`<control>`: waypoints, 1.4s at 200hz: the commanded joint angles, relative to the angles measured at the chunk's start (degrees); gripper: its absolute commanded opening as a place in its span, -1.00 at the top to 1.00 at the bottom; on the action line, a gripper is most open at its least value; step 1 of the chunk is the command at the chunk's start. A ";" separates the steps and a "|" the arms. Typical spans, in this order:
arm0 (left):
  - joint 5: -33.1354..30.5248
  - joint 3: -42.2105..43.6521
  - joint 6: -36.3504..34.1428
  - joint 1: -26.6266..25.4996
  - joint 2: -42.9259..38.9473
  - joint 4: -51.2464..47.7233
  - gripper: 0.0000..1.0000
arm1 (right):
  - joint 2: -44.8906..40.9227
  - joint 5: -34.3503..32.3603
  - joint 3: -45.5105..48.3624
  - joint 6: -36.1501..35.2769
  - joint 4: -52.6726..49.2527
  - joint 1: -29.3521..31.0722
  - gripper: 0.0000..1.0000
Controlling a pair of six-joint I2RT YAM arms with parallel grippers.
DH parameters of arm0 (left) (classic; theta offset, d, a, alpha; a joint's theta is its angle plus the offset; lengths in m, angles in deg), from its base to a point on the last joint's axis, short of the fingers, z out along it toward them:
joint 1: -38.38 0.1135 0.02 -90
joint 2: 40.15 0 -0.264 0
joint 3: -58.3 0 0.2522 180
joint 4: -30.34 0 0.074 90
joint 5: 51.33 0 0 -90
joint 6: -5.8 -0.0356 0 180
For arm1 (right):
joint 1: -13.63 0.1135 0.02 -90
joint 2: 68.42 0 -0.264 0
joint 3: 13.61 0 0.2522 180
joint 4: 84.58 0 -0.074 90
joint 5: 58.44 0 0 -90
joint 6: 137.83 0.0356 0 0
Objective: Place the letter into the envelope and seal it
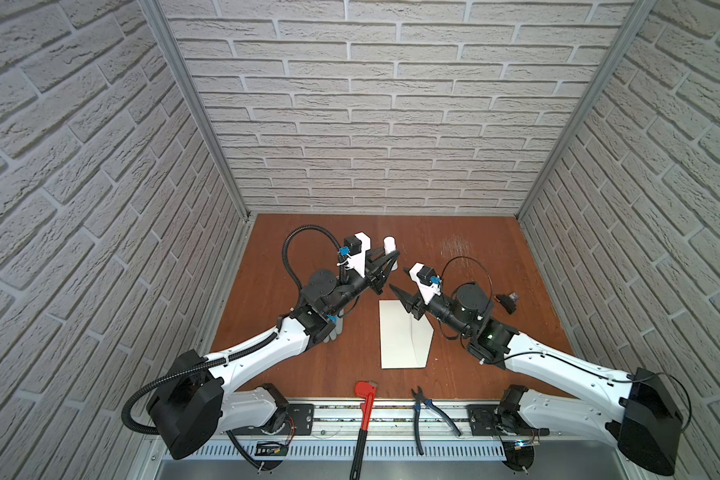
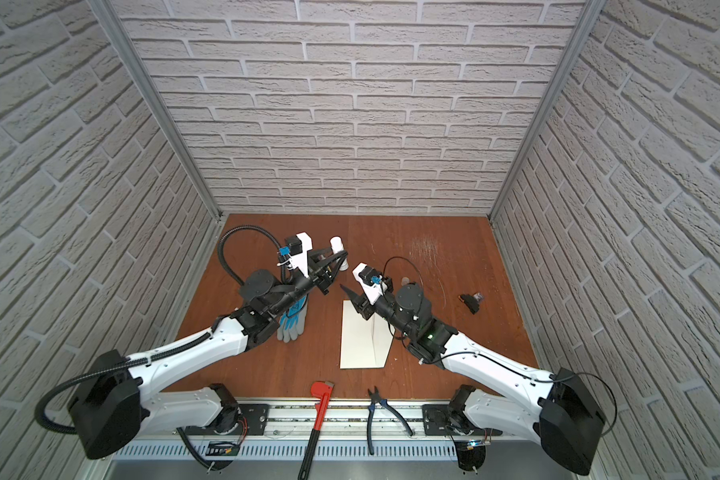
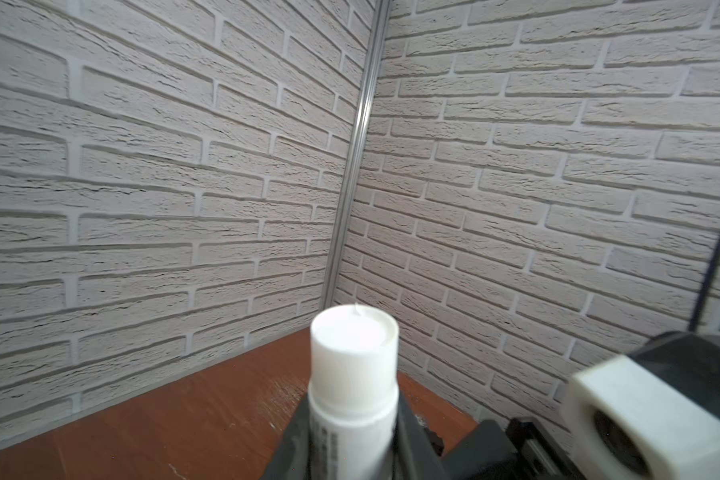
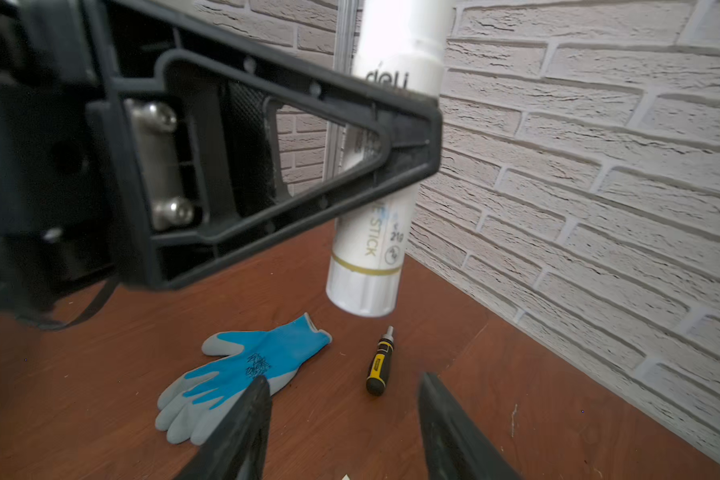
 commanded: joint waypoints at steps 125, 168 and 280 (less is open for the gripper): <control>-9.45 -0.71 -2.32 -2.48 3.59 6.67 1.00 | 12.31 -12.42 -3.30 0.92 21.37 1.89 0.32; -9.18 -0.60 -1.22 -2.41 4.12 7.14 1.00 | 12.59 -11.71 -3.61 0.92 21.37 1.87 0.56; 24.99 0.75 17.98 8.40 7.64 20.05 1.00 | 0.45 9.21 -6.77 4.35 2.65 1.34 0.88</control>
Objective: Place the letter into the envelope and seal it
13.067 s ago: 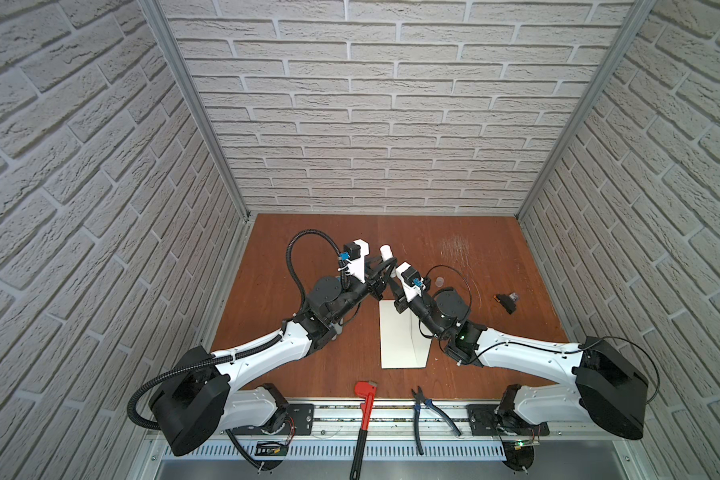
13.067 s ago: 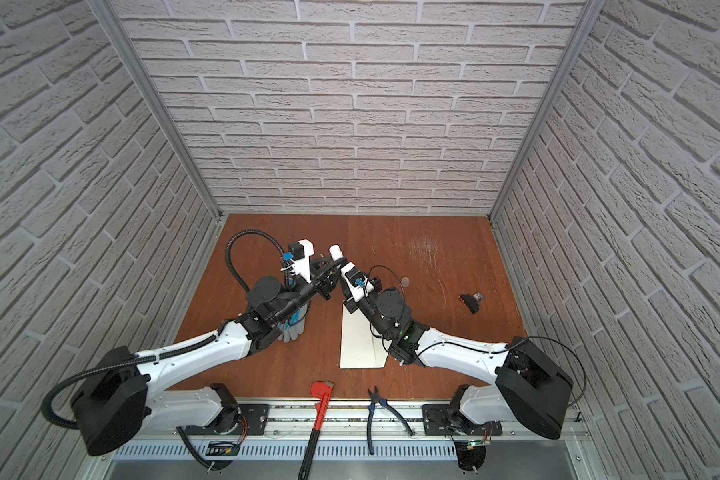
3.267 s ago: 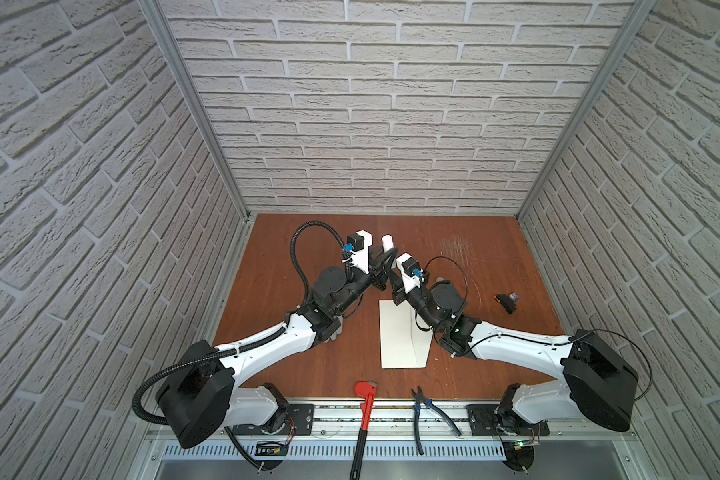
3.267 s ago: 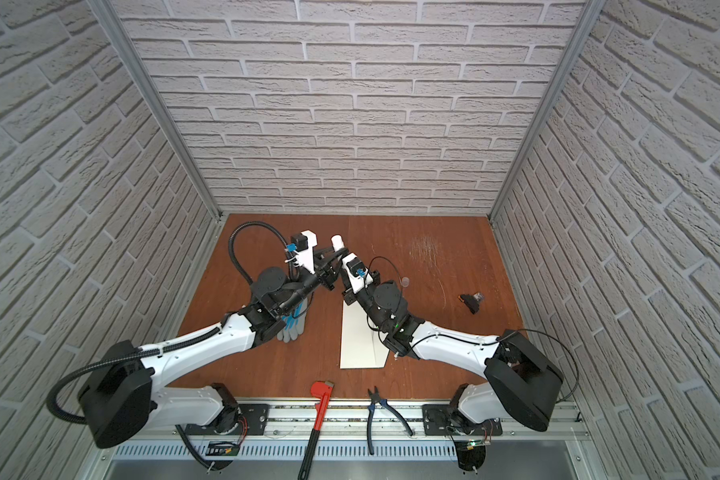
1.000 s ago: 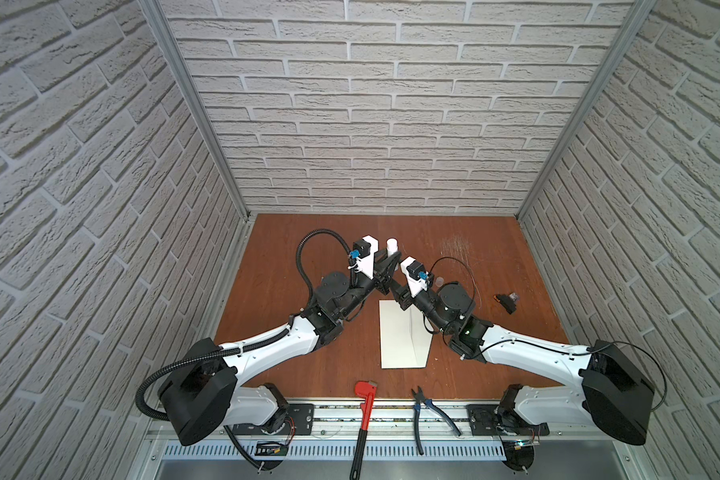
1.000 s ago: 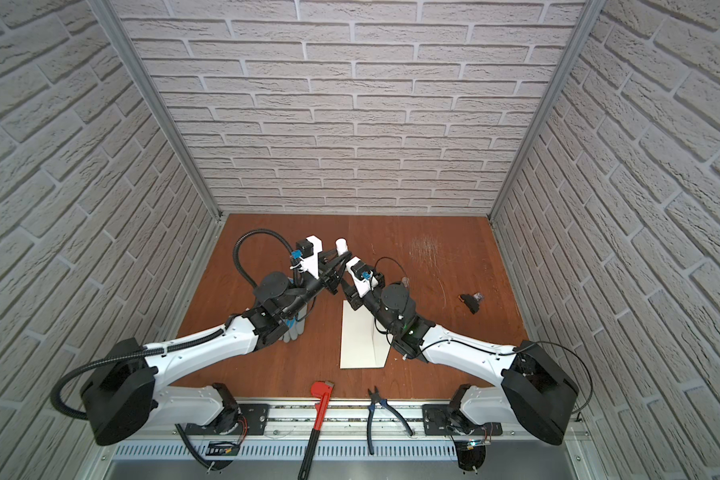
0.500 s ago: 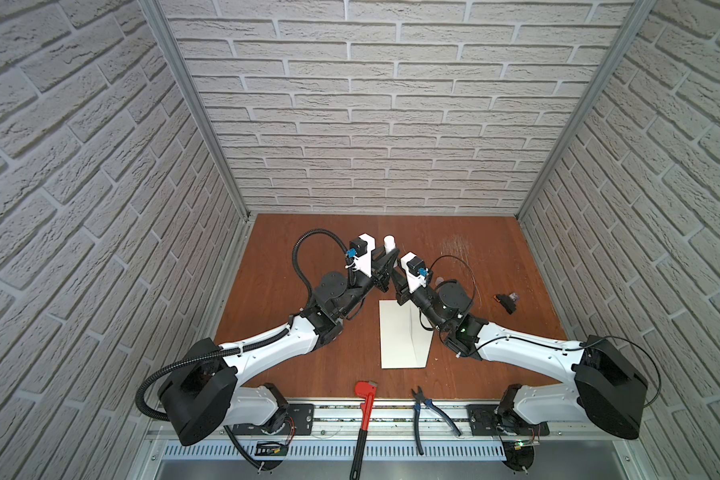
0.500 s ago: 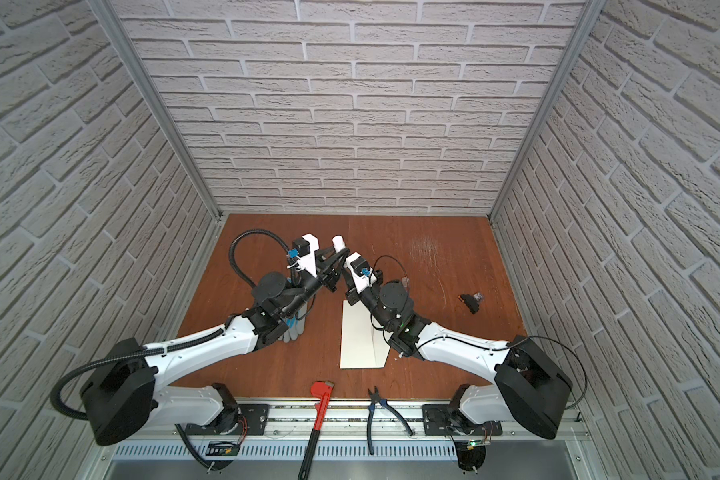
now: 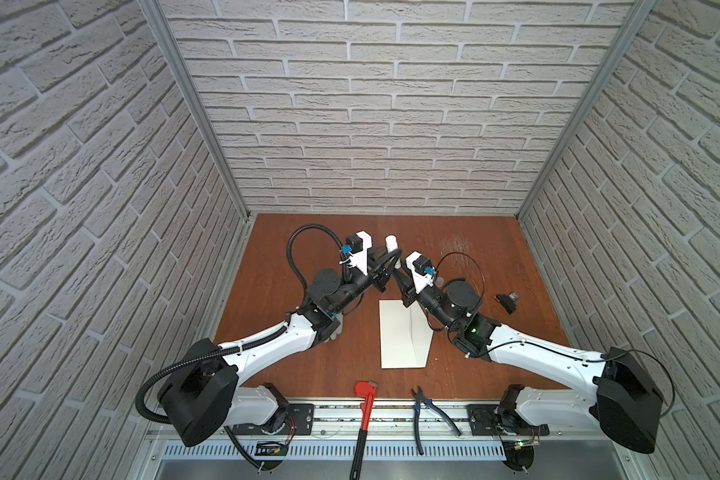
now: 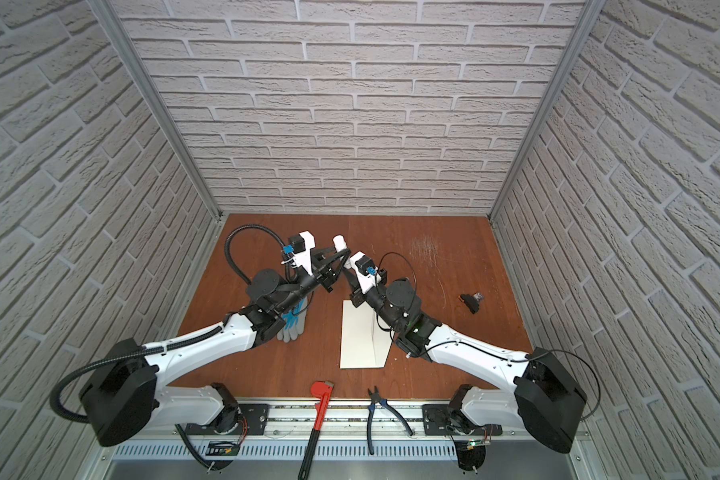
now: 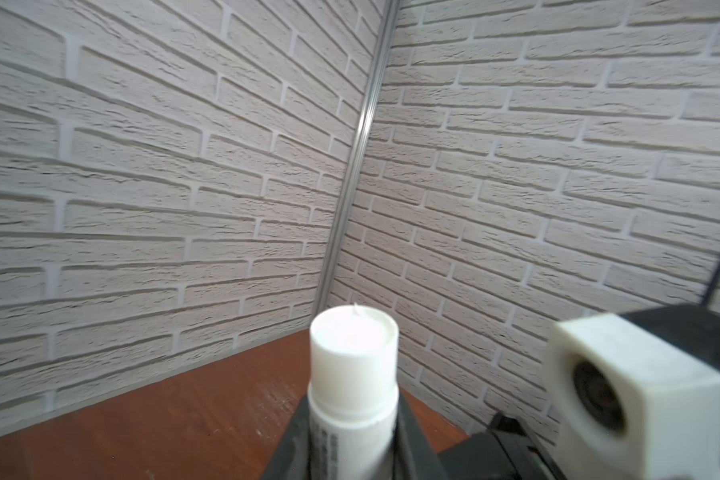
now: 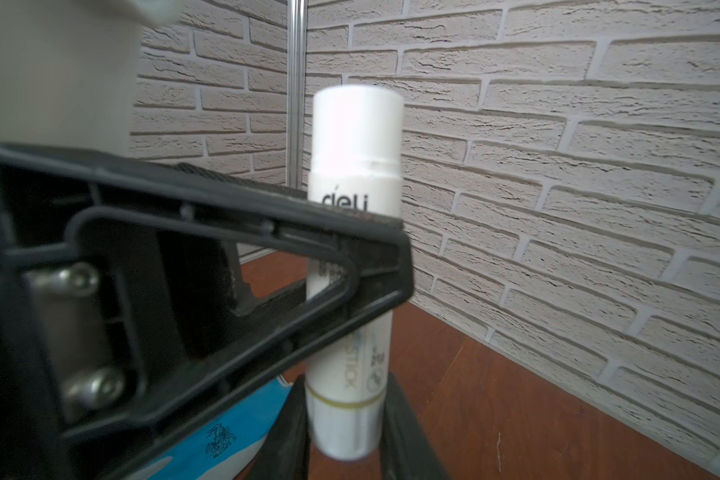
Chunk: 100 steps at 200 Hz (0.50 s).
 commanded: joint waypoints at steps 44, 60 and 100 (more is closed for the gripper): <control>35.78 -0.91 23.76 7.92 7.47 24.74 1.00 | -8.95 33.87 -8.29 8.57 -16.58 -2.13 0.88; 37.72 -0.98 23.91 7.74 6.82 24.72 1.00 | -9.43 39.47 -9.82 11.87 -19.70 -4.03 0.88; 38.10 -0.95 23.69 7.77 6.27 24.74 1.00 | -9.25 45.47 -11.03 15.51 -21.89 -7.76 0.88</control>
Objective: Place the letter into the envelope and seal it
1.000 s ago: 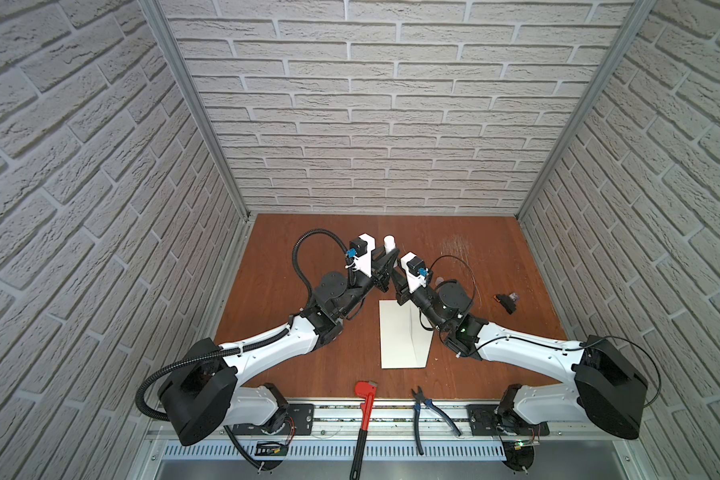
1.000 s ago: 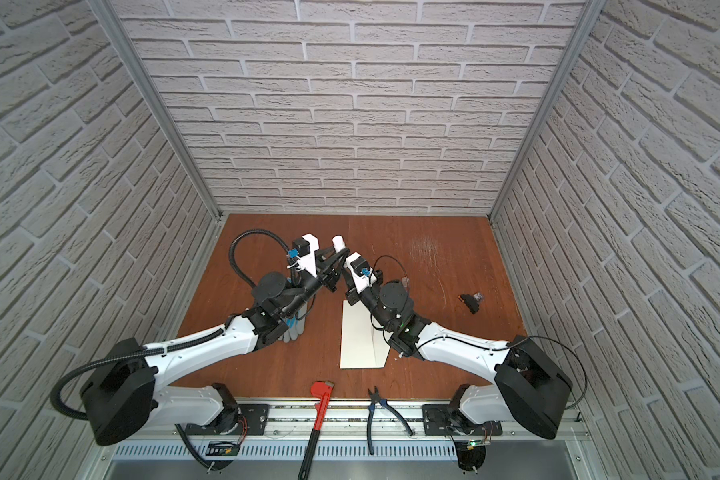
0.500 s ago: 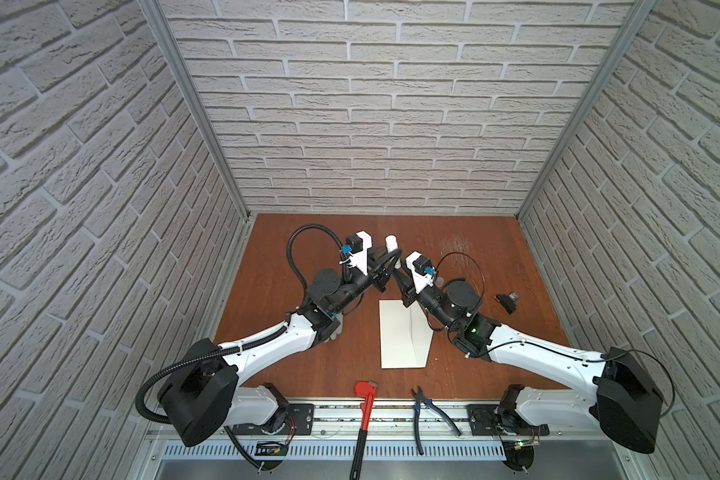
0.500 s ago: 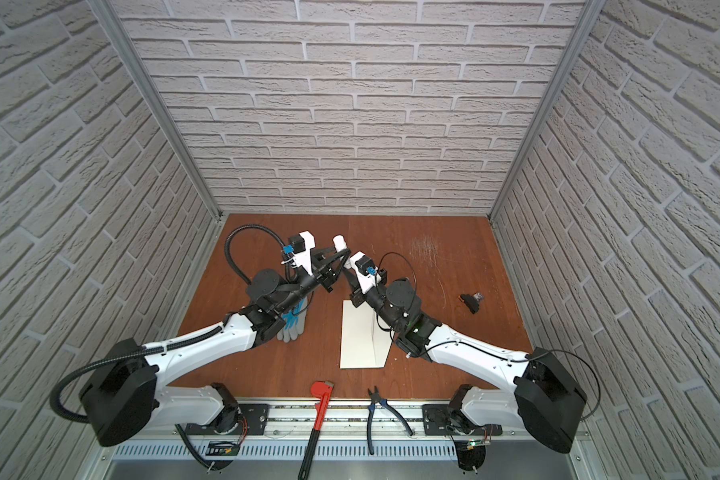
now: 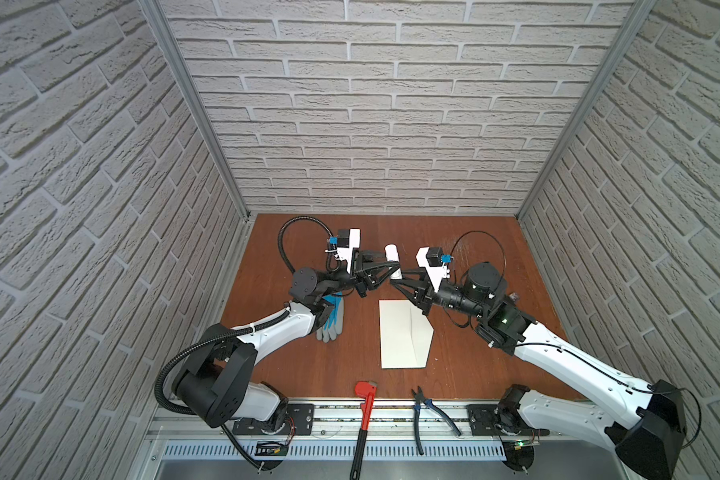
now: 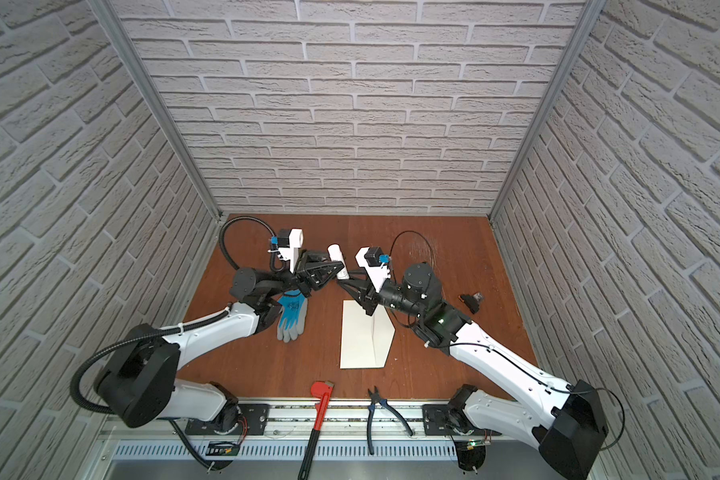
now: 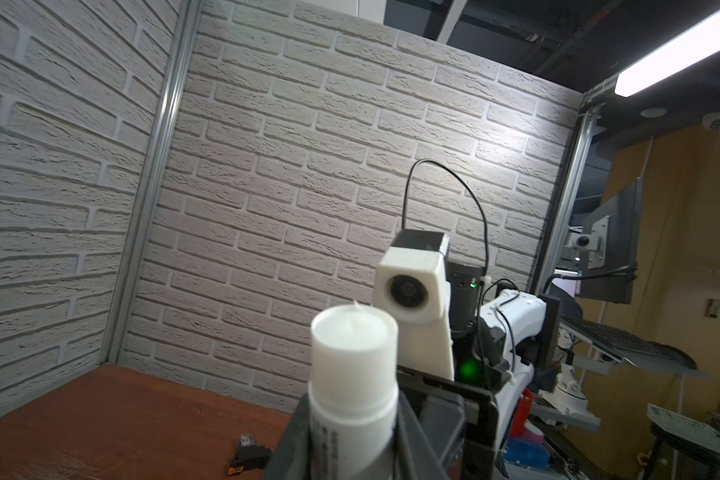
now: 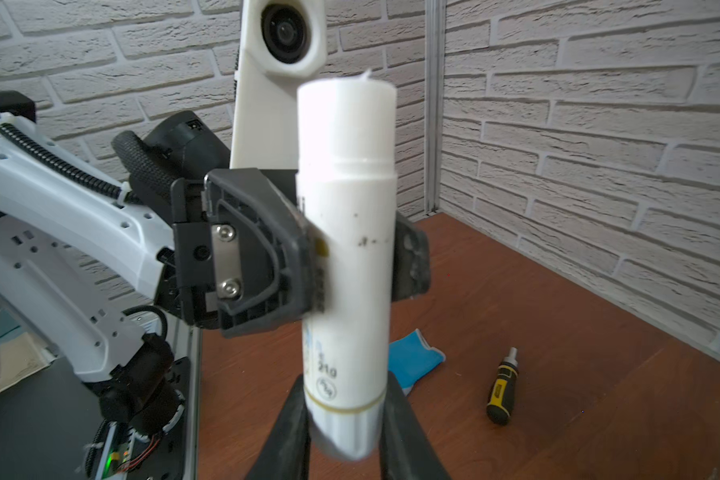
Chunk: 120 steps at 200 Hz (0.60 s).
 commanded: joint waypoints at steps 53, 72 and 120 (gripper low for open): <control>-16.70 1.75 -10.55 -1.30 -4.01 -8.75 1.00 | -1.41 -5.37 -0.61 -8.56 -2.63 -0.05 -0.19; -30.18 1.35 -22.33 -5.25 -8.00 -20.78 1.00 | -1.63 -13.68 3.84 -9.91 4.89 0.65 -0.25; -47.33 0.45 -29.66 -11.28 -7.08 -23.12 1.00 | 3.10 -28.84 8.28 -14.03 18.59 4.35 -0.21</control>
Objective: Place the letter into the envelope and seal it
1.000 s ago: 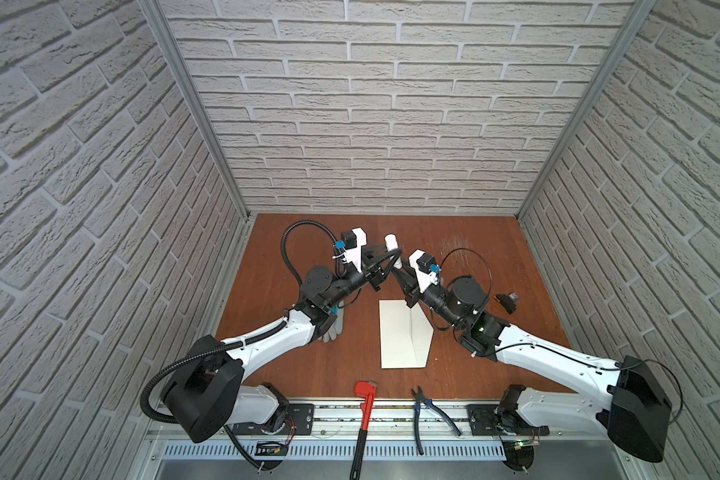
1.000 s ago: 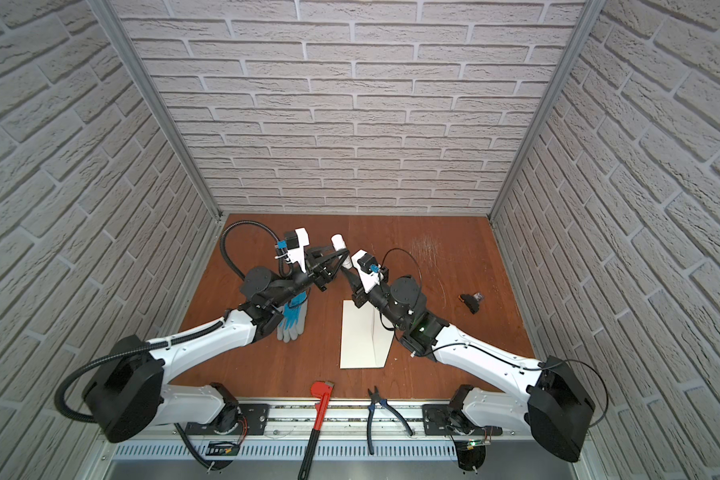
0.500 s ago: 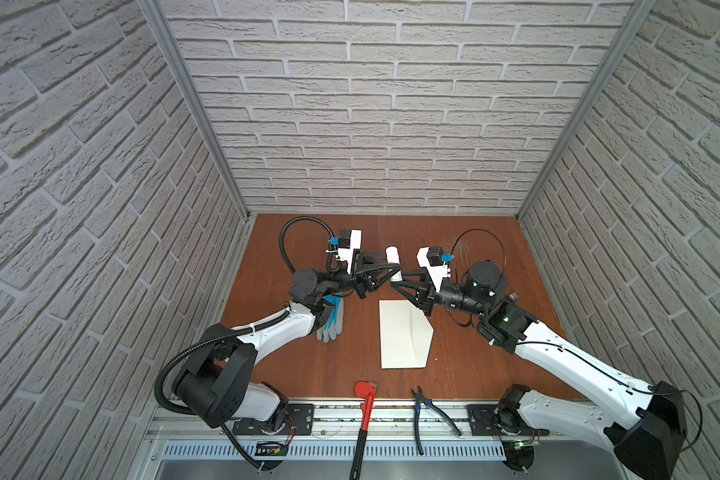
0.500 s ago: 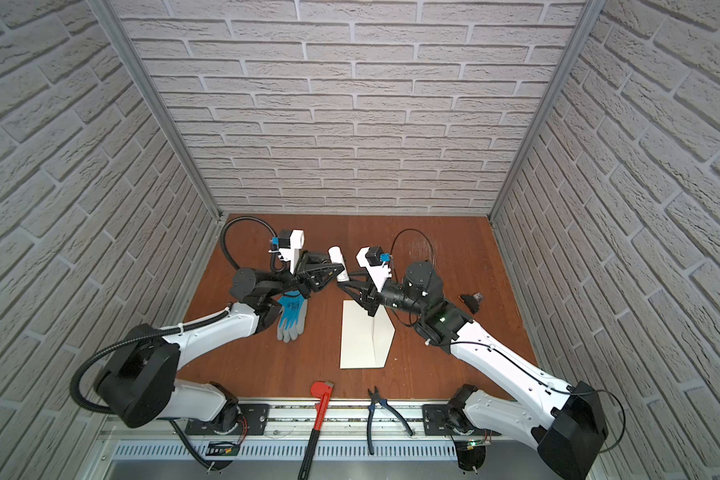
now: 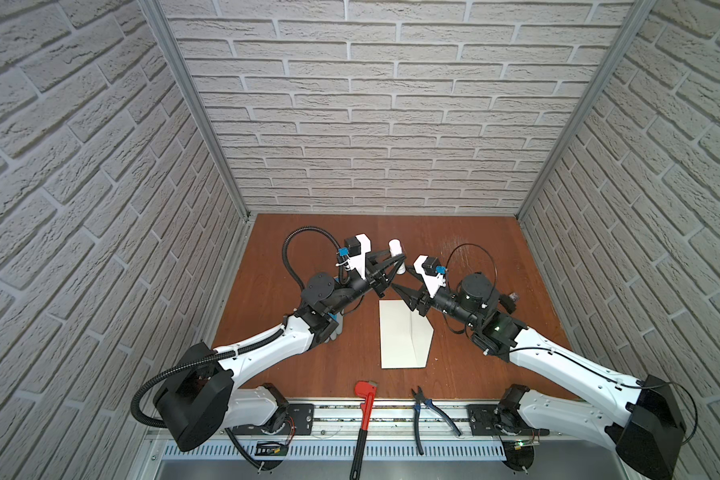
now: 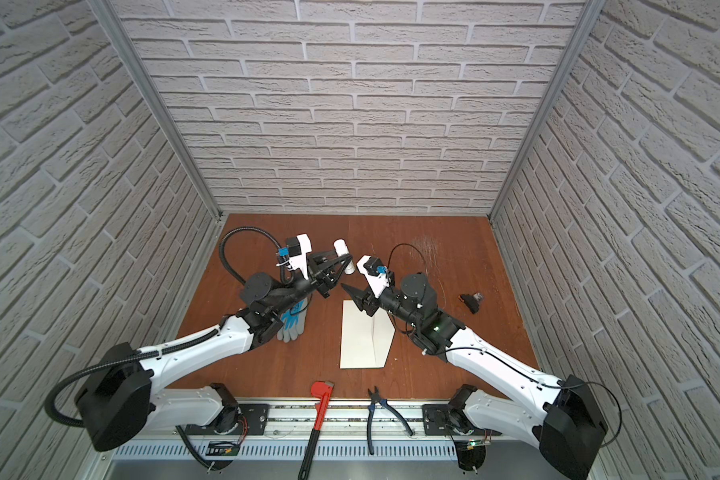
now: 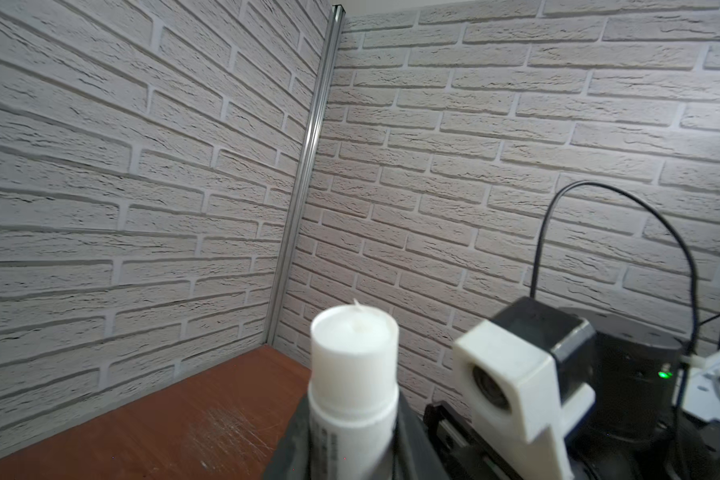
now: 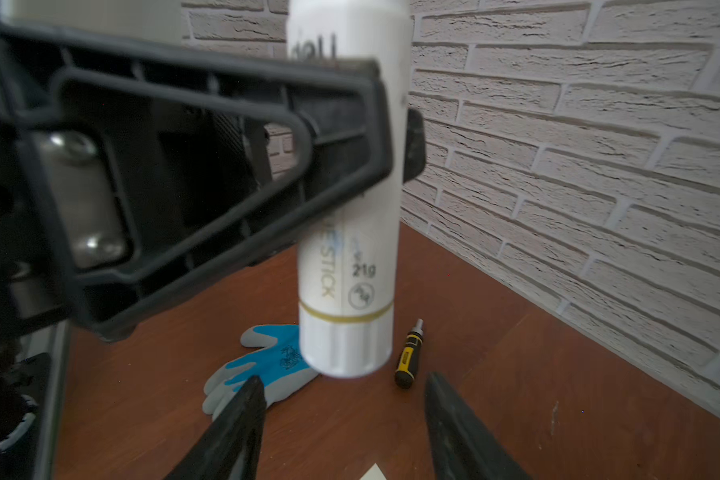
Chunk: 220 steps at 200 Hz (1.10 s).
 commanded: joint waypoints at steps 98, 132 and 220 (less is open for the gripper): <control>-17.14 -0.20 -4.89 -3.21 3.30 3.28 1.00 | 8.97 -16.31 0.55 -3.79 21.07 3.61 0.08; -17.19 -0.05 -4.51 -3.21 3.38 3.66 1.00 | 10.32 -16.12 0.37 -3.84 21.72 3.65 0.20; -16.14 0.11 -3.01 -3.23 4.27 4.00 1.00 | 11.18 -15.69 -0.03 -4.08 23.44 3.69 0.56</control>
